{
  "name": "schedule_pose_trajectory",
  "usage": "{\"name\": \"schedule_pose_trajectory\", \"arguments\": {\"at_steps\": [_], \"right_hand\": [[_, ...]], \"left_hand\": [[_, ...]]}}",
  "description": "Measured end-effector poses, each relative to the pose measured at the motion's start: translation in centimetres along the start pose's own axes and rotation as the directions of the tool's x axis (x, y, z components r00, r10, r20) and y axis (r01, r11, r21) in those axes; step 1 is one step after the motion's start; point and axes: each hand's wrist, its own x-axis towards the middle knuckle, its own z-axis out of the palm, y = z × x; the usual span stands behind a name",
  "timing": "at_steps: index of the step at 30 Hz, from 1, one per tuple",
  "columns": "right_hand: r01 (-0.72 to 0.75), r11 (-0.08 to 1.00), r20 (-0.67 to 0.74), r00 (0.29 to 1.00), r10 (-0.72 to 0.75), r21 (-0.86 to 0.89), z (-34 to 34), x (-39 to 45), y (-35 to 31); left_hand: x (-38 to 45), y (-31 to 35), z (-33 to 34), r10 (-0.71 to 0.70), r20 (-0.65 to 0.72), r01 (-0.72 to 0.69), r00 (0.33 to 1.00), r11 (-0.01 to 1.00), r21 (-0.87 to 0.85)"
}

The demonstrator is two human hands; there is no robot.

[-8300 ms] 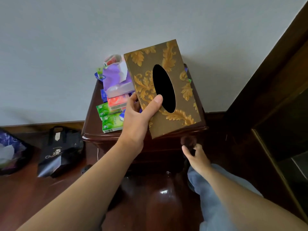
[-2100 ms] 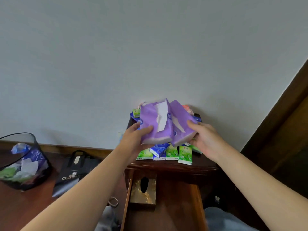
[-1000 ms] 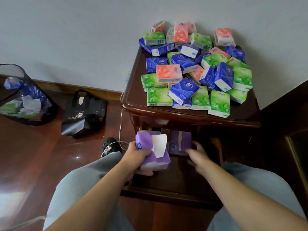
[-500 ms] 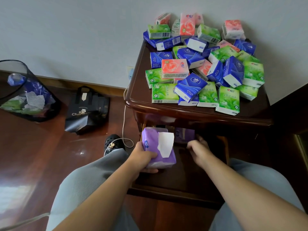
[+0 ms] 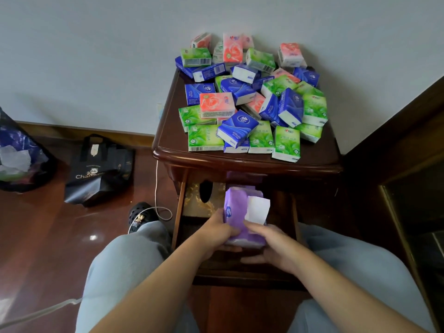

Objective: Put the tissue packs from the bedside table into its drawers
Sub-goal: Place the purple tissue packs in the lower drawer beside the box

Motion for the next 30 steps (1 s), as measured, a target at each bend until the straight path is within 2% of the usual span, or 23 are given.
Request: {"name": "schedule_pose_trajectory", "arguments": {"at_steps": [3, 5, 6, 8, 10, 15, 20, 23, 25, 27, 30], "right_hand": [[0.025, 0.997, -0.197, 0.980, -0.009, 0.076, -1.2, -1.4, 0.5], [0.050, 0.993, -0.375, 0.927, -0.006, 0.108, -1.8, -1.7, 0.3], [0.057, 0.994, -0.448, 0.894, -0.007, 0.099, -2.2, -1.7, 0.2], [0.051, 0.996, -0.548, 0.836, 0.000, 0.077, -2.7, -1.4, -0.1], [0.028, 0.996, -0.587, 0.809, 0.028, 0.086, -2.9, -1.1, -0.2], [0.004, 0.997, -0.643, 0.764, 0.051, 0.083, -2.5, 0.8, -0.2], [-0.005, 0.984, -0.677, 0.725, 0.126, 0.178, -2.3, 2.5, -0.6], [0.046, 0.943, -0.669, 0.717, 0.198, 0.329, -2.0, 3.0, -0.8], [0.132, 0.862, -0.638, 0.728, 0.251, 0.489, -2.1, 3.3, -0.8], [0.228, 0.756, -0.586, 0.773, 0.242, 0.613, -2.1, 3.5, -1.0], [0.282, 0.709, -0.547, 0.819, 0.174, 0.647, -2.2, 4.0, -1.1]], "left_hand": [[0.6, -0.2, 1.4, 0.048, 0.034, -0.053, 0.998, 0.987, 0.150], [1.1, -0.5, 1.4, 0.173, -0.011, -0.161, 0.985, 0.935, 0.317], [1.2, -0.6, 1.2, 0.253, -0.037, -0.210, 0.967, 0.869, 0.448], [1.4, -0.7, 0.3, 0.408, -0.056, -0.249, 0.911, 0.655, 0.714], [1.4, -0.6, -0.4, 0.470, -0.076, -0.196, 0.880, 0.503, 0.842], [1.7, -0.9, -0.9, 0.354, -0.147, -0.033, 0.924, 0.454, 0.890], [2.0, -1.3, -0.8, 0.307, -0.121, -0.025, 0.944, 0.434, 0.901], [2.2, -1.4, -0.9, 0.308, -0.113, -0.030, 0.945, 0.425, 0.904], [2.2, -1.4, -0.9, 0.305, -0.112, -0.029, 0.946, 0.425, 0.905], [2.3, -1.4, -1.0, 0.298, -0.110, -0.028, 0.948, 0.423, 0.906], [2.2, -1.6, -1.0, 0.296, -0.107, -0.028, 0.949, 0.417, 0.909]]}}
